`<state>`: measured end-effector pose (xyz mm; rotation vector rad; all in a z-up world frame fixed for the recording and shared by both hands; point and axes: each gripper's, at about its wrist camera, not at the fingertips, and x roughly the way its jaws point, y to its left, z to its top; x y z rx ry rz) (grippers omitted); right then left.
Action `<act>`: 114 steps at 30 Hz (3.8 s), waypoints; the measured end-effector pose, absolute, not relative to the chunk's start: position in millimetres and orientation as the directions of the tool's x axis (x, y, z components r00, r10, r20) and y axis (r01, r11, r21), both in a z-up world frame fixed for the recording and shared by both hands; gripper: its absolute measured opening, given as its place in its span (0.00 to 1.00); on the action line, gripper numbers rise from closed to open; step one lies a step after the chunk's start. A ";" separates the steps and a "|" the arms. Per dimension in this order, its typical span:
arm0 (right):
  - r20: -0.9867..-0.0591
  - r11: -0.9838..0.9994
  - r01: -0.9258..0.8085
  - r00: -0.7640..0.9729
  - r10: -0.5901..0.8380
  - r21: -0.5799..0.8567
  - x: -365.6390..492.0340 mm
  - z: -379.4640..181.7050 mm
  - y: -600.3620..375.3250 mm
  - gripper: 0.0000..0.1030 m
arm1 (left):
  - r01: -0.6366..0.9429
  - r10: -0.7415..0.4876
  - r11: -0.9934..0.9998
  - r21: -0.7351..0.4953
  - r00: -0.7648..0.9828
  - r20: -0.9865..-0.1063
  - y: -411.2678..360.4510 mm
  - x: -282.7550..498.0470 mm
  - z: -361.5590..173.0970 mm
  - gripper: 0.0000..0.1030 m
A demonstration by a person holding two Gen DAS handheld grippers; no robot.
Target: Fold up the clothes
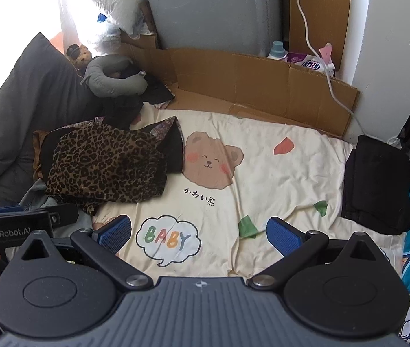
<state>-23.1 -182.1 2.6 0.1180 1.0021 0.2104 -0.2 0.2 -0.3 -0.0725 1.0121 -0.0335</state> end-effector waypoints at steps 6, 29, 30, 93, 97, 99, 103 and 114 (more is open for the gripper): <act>-0.828 0.972 -0.119 0.510 0.233 0.201 -18.7 3.2 -179.7 1.00 | -0.004 -0.026 0.999 -0.033 0.540 -0.841 -1.3 -6.5 1.1 1.00; -0.811 0.983 -0.052 0.559 0.174 0.175 -21.6 1.4 -188.0 0.99 | -0.003 -0.016 1.000 -0.021 0.516 -0.857 -9.2 -6.2 -8.2 0.98; -0.812 0.983 -0.054 0.556 0.174 0.173 -21.2 1.6 -187.4 0.99 | -0.004 -0.014 1.000 -0.019 0.516 -0.856 -8.8 -6.3 -8.1 0.98; -0.807 0.961 -0.128 0.524 0.274 0.243 1.4 -10.4 -175.3 0.99 | 0.039 -0.059 0.998 -0.046 0.470 -0.881 3.5 46.2 -15.0 0.93; -0.806 0.956 -0.149 0.515 0.292 0.251 7.0 -12.8 -171.2 0.99 | 0.058 -0.063 0.997 -0.040 0.465 -0.883 18.1 72.6 -6.7 0.92; -0.805 0.954 -0.150 0.513 0.299 0.259 9.5 -13.5 -170.9 0.99 | 0.064 -0.058 0.997 -0.031 0.467 -0.883 26.6 86.1 -1.8 0.92; -0.799 0.952 -0.144 0.519 0.305 0.270 15.1 -15.0 -173.2 0.98 | 0.116 -0.066 0.993 -0.013 0.464 -0.883 42.9 113.7 9.2 0.91; -0.779 0.937 -0.054 0.540 0.318 0.345 43.8 -55.4 -161.4 0.89 | 0.084 -0.046 0.996 -0.008 0.466 -0.884 80.7 180.9 -0.7 0.87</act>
